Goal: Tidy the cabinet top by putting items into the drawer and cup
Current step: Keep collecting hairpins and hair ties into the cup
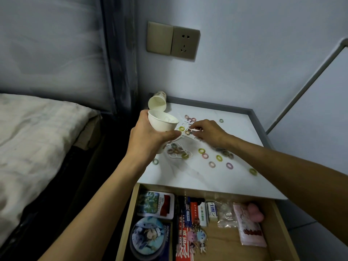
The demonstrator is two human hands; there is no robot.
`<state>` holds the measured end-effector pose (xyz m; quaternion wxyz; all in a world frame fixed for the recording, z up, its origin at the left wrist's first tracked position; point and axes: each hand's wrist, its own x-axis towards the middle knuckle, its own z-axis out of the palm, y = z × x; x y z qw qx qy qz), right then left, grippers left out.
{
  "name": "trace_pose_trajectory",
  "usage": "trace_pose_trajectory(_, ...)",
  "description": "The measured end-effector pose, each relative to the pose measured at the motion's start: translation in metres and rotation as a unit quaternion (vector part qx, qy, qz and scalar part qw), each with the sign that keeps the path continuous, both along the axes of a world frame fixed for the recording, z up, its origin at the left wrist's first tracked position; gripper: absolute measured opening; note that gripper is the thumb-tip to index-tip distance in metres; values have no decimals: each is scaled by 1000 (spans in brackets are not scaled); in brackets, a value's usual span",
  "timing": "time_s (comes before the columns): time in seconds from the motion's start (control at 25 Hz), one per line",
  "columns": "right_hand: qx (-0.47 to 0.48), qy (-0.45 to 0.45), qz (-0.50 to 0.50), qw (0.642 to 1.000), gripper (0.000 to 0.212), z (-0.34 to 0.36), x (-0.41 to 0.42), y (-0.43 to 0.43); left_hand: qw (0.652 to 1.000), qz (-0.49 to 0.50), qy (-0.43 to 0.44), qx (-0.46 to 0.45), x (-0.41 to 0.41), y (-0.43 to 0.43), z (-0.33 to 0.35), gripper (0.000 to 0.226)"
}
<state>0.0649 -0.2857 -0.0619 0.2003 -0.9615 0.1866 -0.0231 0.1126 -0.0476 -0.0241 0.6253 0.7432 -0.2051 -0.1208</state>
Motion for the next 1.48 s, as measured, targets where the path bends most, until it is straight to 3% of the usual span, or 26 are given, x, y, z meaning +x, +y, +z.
trace_pose_trajectory(0.28,13,-59,-58,996,24,-28,5,7,1000,4,1,-3,4,2,-1,70)
trace_pose_trajectory(0.56,-17,0,-79,997,12,-20,7,9,1000,-2,-9,7,1,0,1,70)
trace_pose_trajectory(1.04,-147,66,-62,985,22,-22,-15,7,1000,-21,-1,17,-1,-2,0,72)
trace_pose_trajectory(1.16,-75,7,-59,995,12,-7,-20,4,999,-33,1,19,-3,-1,1,70)
trace_pose_trajectory(1.28,55,-72,-4,996,3,41,-17,8,999,-39,1,34,-3,-2,-1,69)
trace_pose_trajectory(1.36,65,-80,68,992,7,84,-14,20,998,-40,-3,46,-4,-5,-3,71)
trace_pose_trajectory(1.48,33,-8,186,982,11,122,-5,48,997,-49,-1,57,-7,-13,-5,71)
